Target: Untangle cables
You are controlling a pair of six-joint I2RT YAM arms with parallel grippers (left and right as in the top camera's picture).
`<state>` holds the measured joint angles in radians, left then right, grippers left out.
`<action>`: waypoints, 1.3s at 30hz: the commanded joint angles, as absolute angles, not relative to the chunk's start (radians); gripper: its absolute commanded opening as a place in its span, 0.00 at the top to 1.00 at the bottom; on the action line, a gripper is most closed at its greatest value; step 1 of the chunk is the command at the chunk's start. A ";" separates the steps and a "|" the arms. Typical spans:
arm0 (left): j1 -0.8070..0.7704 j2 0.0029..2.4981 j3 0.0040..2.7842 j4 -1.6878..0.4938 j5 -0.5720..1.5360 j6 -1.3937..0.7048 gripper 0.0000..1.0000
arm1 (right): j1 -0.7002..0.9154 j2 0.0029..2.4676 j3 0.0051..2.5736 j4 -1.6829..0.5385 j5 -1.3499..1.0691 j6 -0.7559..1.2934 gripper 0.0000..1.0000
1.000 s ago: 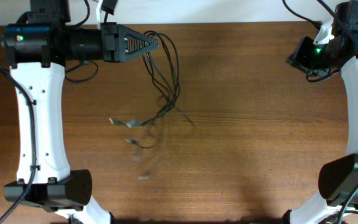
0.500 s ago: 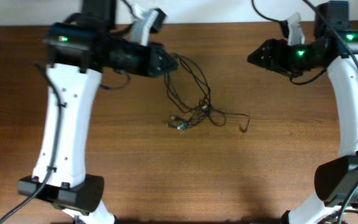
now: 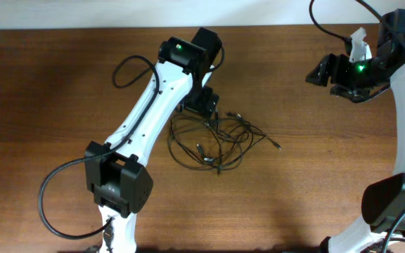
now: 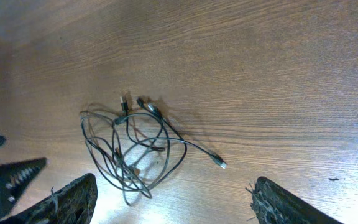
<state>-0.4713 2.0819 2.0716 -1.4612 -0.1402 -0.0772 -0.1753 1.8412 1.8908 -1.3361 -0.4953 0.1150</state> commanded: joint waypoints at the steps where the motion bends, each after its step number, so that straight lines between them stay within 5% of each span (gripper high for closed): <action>1: -0.475 2.074 2.190 -1.478 -0.242 -0.194 0.01 | -0.175 1.843 1.897 -1.344 -0.484 0.104 0.19; 3: -0.475 2.070 2.217 -1.513 -0.198 -0.180 0.00 | -0.175 1.843 1.897 -1.348 -0.484 0.104 0.19; 6: -0.475 2.072 2.172 -1.559 -0.172 -0.178 0.30 | -0.174 1.843 1.896 -1.355 -0.473 0.104 0.19; 9: -0.472 2.072 2.024 -1.444 -0.173 -0.178 0.44 | -0.174 1.843 1.896 -1.363 -0.458 0.104 0.16; 18: -0.398 2.082 1.658 -1.065 0.031 0.063 0.45 | -0.156 1.843 1.896 -1.385 -0.432 0.104 0.16; 39: -0.390 2.161 1.631 -1.100 0.168 0.219 0.55 | -0.139 1.843 1.896 -1.384 -0.427 0.103 0.16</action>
